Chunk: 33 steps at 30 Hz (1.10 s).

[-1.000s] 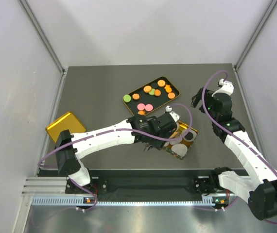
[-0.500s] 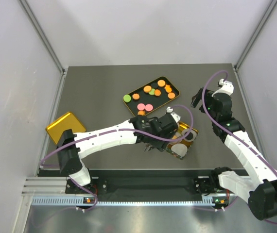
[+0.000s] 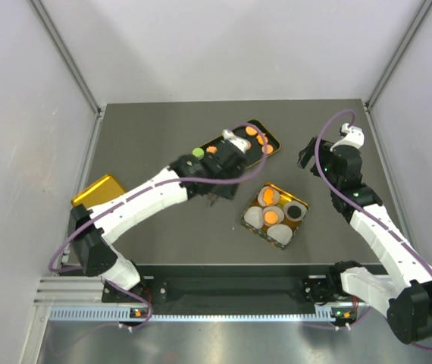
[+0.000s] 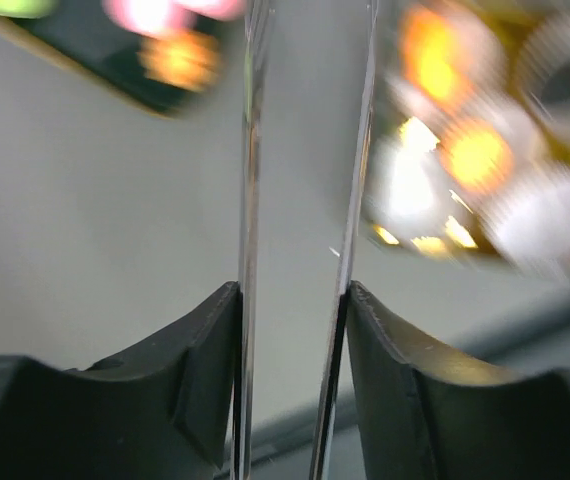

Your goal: Pack the cookies

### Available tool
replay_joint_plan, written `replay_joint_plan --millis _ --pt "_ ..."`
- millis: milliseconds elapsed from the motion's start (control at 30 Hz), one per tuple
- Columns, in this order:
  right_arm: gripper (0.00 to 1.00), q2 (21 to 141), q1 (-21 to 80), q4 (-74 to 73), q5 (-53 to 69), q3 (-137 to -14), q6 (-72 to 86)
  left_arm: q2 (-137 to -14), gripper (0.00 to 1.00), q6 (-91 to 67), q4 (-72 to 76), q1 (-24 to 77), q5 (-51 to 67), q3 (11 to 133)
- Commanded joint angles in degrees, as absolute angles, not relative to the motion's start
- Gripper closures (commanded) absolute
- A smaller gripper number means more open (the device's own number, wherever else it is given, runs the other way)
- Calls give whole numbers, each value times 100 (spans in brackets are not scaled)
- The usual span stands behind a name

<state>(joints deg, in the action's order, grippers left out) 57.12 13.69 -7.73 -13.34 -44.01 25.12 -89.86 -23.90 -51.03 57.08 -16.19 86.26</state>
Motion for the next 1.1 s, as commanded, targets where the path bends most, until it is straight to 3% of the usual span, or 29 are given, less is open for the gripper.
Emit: replay_joint_plan --millis 0,333,1067 --pt "0 5695 1292 -527 -1257 -4605 2505 -8780 49 -2171 -4712 4671 -2013 8763" --pt "0 5687 1292 -527 -1204 -4605 2496 -9921 44 -2030 -4210 3543 -1802 9210" --pt "0 5643 1292 -545 -1169 -4649 2487 -10810 45 -1890 -4184 3296 -1679 9615"
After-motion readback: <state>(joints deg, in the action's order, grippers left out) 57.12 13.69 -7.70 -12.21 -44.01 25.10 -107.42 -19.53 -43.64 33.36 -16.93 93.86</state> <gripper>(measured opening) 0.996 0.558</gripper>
